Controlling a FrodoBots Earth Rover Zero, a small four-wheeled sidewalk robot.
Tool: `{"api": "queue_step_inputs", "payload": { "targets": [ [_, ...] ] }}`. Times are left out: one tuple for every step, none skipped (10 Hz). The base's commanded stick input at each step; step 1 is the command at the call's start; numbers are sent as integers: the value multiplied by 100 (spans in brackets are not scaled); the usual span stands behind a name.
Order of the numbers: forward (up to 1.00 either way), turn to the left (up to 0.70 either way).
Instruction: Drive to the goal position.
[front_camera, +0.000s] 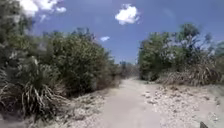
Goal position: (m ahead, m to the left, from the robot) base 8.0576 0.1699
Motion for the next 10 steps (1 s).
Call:
{"api": "queue_step_inputs", "payload": {
  "targets": [
    [45, -27],
    [45, -27],
    [45, -16],
    [45, 0],
    [45, 0],
    [45, 0],
    [45, 0],
    [45, 0],
    [45, 0],
    [45, 0]
  ]
}}
